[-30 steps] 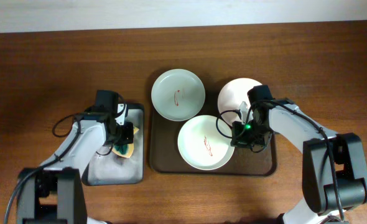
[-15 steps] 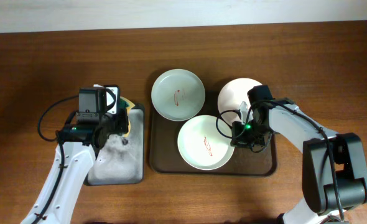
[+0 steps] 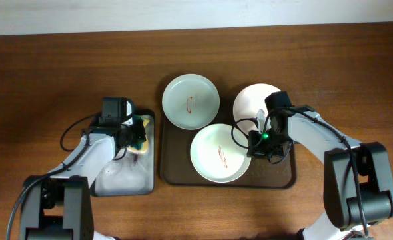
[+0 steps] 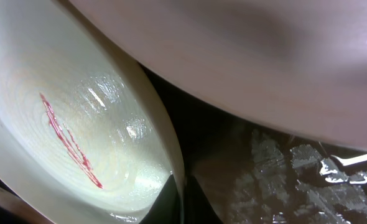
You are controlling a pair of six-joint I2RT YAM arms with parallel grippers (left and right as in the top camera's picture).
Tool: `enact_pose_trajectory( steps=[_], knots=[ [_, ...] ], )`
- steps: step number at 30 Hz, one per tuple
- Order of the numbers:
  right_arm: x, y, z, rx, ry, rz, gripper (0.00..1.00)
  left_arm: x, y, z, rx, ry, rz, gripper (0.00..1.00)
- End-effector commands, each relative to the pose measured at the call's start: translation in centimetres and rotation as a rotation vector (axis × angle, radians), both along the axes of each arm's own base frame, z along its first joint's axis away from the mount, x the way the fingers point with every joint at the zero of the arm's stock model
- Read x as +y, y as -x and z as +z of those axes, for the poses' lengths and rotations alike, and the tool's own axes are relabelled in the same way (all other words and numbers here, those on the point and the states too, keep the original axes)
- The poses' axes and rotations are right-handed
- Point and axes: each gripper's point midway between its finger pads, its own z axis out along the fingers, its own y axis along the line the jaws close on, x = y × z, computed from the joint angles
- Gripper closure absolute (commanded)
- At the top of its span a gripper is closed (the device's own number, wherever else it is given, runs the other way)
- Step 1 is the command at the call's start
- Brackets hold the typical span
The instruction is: Clean dirty plates on tray and stack at the side
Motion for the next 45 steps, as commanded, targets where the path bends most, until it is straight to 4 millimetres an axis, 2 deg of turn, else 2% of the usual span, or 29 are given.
enact_pose_trajectory(
  steps=[1, 4, 8, 11, 14, 16, 17, 20, 23, 25, 28, 30, 32, 34, 38, 41, 42, 44, 45],
  knots=[
    [0.4, 0.2, 0.0, 0.01, -0.015, -0.001, 0.96, -1.1, -1.9, 0.6, -0.073, 0.061, 0.039, 1.0],
    [0.4, 0.2, 0.0, 0.01, -0.015, -0.001, 0.96, -1.3, -3.1, 1.4, -0.127, 0.093, 0.075, 1.0],
    [0.4, 0.1, 0.0, 0.009, -0.014, -0.001, 0.96, -2.1, -3.5, 1.8, -0.142, 0.146, 0.066, 1.0],
    [0.4, 0.2, 0.0, 0.011, -0.014, -0.001, 0.96, -1.9, -1.4, 1.1, -0.035, 0.13, 0.069, 1.0],
    [0.4, 0.2, 0.0, 0.013, -0.014, -0.001, 0.96, -1.7, 0.7, 2.9, 0.038, 0.118, 0.075, 1.0],
    [0.4, 0.2, 0.0, 0.014, -0.014, -0.001, 0.96, -1.5, 2.6, 2.5, 0.11, 0.109, 0.08, 1.0],
    [0.4, 0.2, 0.0, 0.014, -0.014, -0.001, 0.96, -1.3, 2.8, 2.3, 0.12, 0.097, 0.084, 1.0],
    [0.4, 0.2, 0.0, 0.014, -0.014, -0.001, 0.96, -1.2, 1.5, 2.1, 0.077, 0.089, 0.089, 1.0],
    [0.4, 0.3, 0.0, 0.015, -0.014, -0.002, 0.96, -1.4, 0.5, 0.0, 0.087, 0.094, 0.087, 1.0],
    [0.4, 0.3, 0.0, 0.018, -0.013, -0.001, 0.96, -1.5, -1.0, -1.0, 0.049, 0.099, 0.084, 1.0],
    [0.4, 0.3, 0.0, 0.017, -0.013, -0.001, 0.96, -1.8, -3.6, 0.2, -0.063, 0.115, 0.078, 1.0],
    [0.4, 0.3, 0.0, 0.017, -0.013, -0.001, 0.96, -2.3, -4.6, 0.9, -0.111, 0.147, 0.07, 1.0],
    [0.4, 0.3, 0.0, 0.017, -0.013, -0.001, 0.96, -3.0, -4.1, 0.7, -0.084, 0.185, 0.052, 1.0],
    [0.4, 0.3, 0.0, 0.017, -0.013, -0.001, 0.96, -3.7, -2.4, 0.0, -0.005, 0.221, 0.034, 1.0],
    [0.4, 0.3, 0.0, 0.018, -0.013, -0.001, 0.96, -6.7, 0.2, 0.1, 0.104, 0.383, -0.046, 1.0],
    [0.4, 0.3, 0.0, 0.018, -0.013, -0.001, 0.96, -6.8, 0.9, 0.0, 0.131, 0.383, -0.067, 1.0],
    [0.4, 0.3, 0.0, 0.018, -0.013, -0.001, 0.96, -6.2, 0.9, 0.0, 0.13, 0.354, -0.053, 1.0],
    [0.3, 0.4, 0.0, 0.019, -0.012, -0.001, 0.96, -4.2, 0.0, 2.3, 0.048, 0.242, -0.011, 1.0],
    [0.3, 0.4, 0.0, 0.019, -0.012, -0.001, 0.96, -3.5, -0.6, 5.3, -0.051, 0.194, -0.017, 1.0]
  ],
)
